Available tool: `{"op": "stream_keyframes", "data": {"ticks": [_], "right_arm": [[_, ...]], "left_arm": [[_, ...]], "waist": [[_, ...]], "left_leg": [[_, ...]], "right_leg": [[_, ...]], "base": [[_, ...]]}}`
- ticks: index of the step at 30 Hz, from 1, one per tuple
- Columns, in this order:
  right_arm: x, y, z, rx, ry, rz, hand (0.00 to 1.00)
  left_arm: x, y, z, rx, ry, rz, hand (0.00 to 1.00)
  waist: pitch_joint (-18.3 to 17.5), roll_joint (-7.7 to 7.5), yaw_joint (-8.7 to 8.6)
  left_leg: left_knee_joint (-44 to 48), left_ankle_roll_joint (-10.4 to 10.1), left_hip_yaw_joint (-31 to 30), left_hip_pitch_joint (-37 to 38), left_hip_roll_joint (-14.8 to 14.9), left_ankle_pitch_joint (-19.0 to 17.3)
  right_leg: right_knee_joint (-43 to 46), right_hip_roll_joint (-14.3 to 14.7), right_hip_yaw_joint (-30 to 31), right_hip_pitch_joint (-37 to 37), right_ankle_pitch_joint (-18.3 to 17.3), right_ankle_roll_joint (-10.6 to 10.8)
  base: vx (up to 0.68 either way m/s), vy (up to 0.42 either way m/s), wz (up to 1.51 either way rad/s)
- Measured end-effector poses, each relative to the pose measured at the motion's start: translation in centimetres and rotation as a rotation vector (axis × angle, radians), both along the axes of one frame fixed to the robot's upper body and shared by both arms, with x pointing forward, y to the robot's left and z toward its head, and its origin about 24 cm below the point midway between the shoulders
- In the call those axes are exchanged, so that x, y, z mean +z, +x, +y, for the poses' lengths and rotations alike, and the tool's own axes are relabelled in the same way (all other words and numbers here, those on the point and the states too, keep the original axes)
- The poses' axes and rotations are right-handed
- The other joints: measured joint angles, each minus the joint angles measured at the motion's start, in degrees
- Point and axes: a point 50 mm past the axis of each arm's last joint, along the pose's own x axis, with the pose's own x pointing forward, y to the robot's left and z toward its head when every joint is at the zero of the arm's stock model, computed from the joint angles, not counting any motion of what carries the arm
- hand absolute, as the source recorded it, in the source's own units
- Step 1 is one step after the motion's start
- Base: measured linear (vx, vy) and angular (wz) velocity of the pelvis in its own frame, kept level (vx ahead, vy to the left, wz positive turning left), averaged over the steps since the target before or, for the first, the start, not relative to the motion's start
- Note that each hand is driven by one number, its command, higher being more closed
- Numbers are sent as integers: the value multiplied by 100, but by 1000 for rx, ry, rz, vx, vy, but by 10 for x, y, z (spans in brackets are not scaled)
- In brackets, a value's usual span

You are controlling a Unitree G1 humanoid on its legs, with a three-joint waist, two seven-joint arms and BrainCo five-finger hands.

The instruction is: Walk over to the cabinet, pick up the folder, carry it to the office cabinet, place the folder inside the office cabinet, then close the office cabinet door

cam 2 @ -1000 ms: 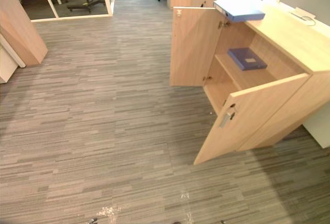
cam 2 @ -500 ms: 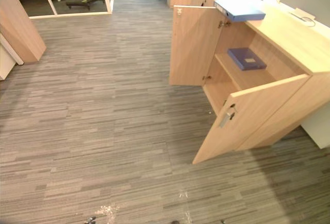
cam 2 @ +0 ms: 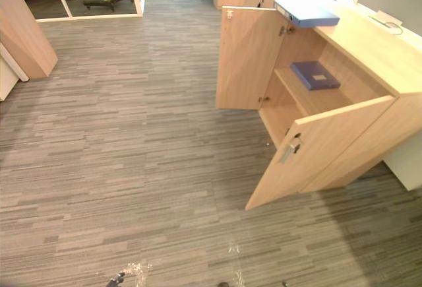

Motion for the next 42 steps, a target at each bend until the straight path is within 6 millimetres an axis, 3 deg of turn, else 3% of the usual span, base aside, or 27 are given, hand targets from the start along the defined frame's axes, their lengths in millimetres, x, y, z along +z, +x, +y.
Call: {"op": "stream_keyframes", "data": {"ticks": [10, 13, 14, 15, 16, 17, 18, 20, 23, 24, 27, 29, 30, 31, 33, 35, 36, 37, 39, 41, 42], "right_arm": [[0, 3, 2, 1, 4, -6, 0], [1, 14, 9, 3, 20, -34, 0], [2, 19, 8, 1, 15, -50, 0], [3, 19, 7, -2, 8, -56, 0], [4, 21, 3, -7, -3, -68, 0], [4, 21, 2, -10, -6, -68, 0], [4, 20, 1, -22, -5, -69, 0], [5, 21, 1, -36, 0, -72, 0], [5, 18, -6, -39, -16, -64, 0], [5, 16, -8, -41, -18, -53, 0], [3, 17, -6, -48, -4, -44, 0], [3, 20, -7, -40, -1, -44, 0], [4, 23, -8, -23, 0, -49, 0], [6, 28, -13, -14, -10, -64, 0], [11, 35, -22, -17, -30, -94, 0], [16, 46, -27, -8, -51, -135, 0], [18, 52, -27, -6, -52, -155, 0], [19, 59, -24, -7, -46, -178, 0], [19, 67, -10, 9, -11, -203, 0], [20, 77, 4, 10, 22, -244, 0], [20, 78, 6, 7, 28, -246, 0]], "left_arm": [[2, 5, 3, -12, 21, -18, 0], [8, 19, 12, 61, 42, -85, 0], [10, 22, 14, 123, 39, -115, 0], [11, 22, 13, 154, 32, -126, 0], [10, 20, 11, 228, 14, -144, 0], [10, 19, 11, 259, 10, -148, 0], [10, 18, 11, 296, 4, -154, 0], [9, 15, 10, 322, -10, -149, 0], [6, 9, 3, 325, -33, -122, 0], [4, 6, 2, 324, -43, -103, 0], [4, 9, 5, 271, -52, -97, 0], [4, 11, 2, 212, -58, -89, 0], [3, 11, -2, 161, -62, -80, 0], [2, 12, -9, 112, -78, -71, 0], [1, 12, -18, 64, -103, -65, 0], [5, 29, -20, 21, -116, -112, 0], [6, 35, -23, 7, -125, -123, 0], [7, 41, -27, -21, -134, -135, 0], [9, 48, -32, -44, -149, -157, 0], [10, 56, -35, -39, -164, -174, 0], [10, 56, -36, -31, -168, -176, 0]], "waist": [[47, -70, -3], [344, -207, 15], [466, -188, 24], [502, -156, 29], [518, -71, 55], [510, -47, 59], [505, -38, 71], [517, -53, 84], [471, 124, 78], [437, 203, 86], [378, 74, 87], [247, 123, 130], [170, 189, 160], [76, 349, 182], [-28, 498, 77], [-22, 486, -116], [9, 460, -172], [82, 494, -189], [221, 477, -172], [431, 389, -175], [444, 366, -175]], "left_leg": [[140, -79, -133, -228, -4, 13], [2000, -296, 212, -1104, 48, -572], [3242, -370, 594, -1611, 223, -670], [3735, -351, 752, -1819, 339, -697], [4479, 6, 1113, -2136, 653, -965], [4665, 40, 1232, -2251, 784, -1086], [4563, 38, 1313, -2403, 915, -1186], [3324, -123, 1214, -2400, 849, -1095], [1283, -499, 806, -2146, 819, -522], [1089, -595, 913, -2067, 742, 84], [1221, -368, 1205, -1974, 341, 123], [1171, -90, 1370, -1786, 111, -7], [1052, 36, 1461, -1586, -38, -81], [863, 136, 1446, -1388, -190, -132], [691, 242, 1439, -1085, -384, -104], [597, 570, 1422, -583, -710, -244], [594, 588, 1369, -449, -731, -257], [594, 586, 1285, -287, -697, -258], [596, 509, 1181, -61, -530, -305], [588, 482, 1069, 166, -361, -403], [579, 497, 1048, 203, -333, -475]], "right_leg": [[3, -28, -205, -49, -6, -3], [187, -129, -293, -84, -149, -182], [357, -161, -312, -73, -317, -282], [422, -163, -304, -41, -371, -297], [546, -160, -291, -21, -468, -290], [572, -179, -286, -5, -491, -268], [590, -270, -246, 2, -511, -239], [590, -550, -155, -27, -564, -150], [459, -792, -1, -14, -588, 132], [350, -919, 38, 61, -585, 298], [548, -1369, -11, 95, -510, 449], [602, -1630, 50, 77, -382, 671], [840, -1787, 107, -42, -349, 713], [1447, -1914, 290, -338, -349, 713], [2655, -2180, 303, -849, -372, 676], [4965, -2856, -4, -1672, -290, -140], [5497, -2923, -191, -1861, -389, -148], [5734, -2847, -465, -1894, -534, -42], [5624, -2399, -828, -1973, -969, 61], [4811, -1597, -955, -2165, -1219, 99], [4563, -1413, -956, -2231, -1218, 99]], "base": [[-6, -7, 8], [-82, -6, 17], [-132, -10, 10], [-112, -6, 3], [-15, 5, -6], [16, 36, -7], [57, 94, -9], [124, 233, -15], [194, 325, -15], [271, 350, -25], [343, 305, -29], [315, 245, -59], [321, 293, -94], [308, 318, -92], [294, 358, -40], [336, 339, 19], [323, 193, 39], [313, 82, 33], [271, -4, 20], [195, -111, 22], [171, -150, 23]]}}
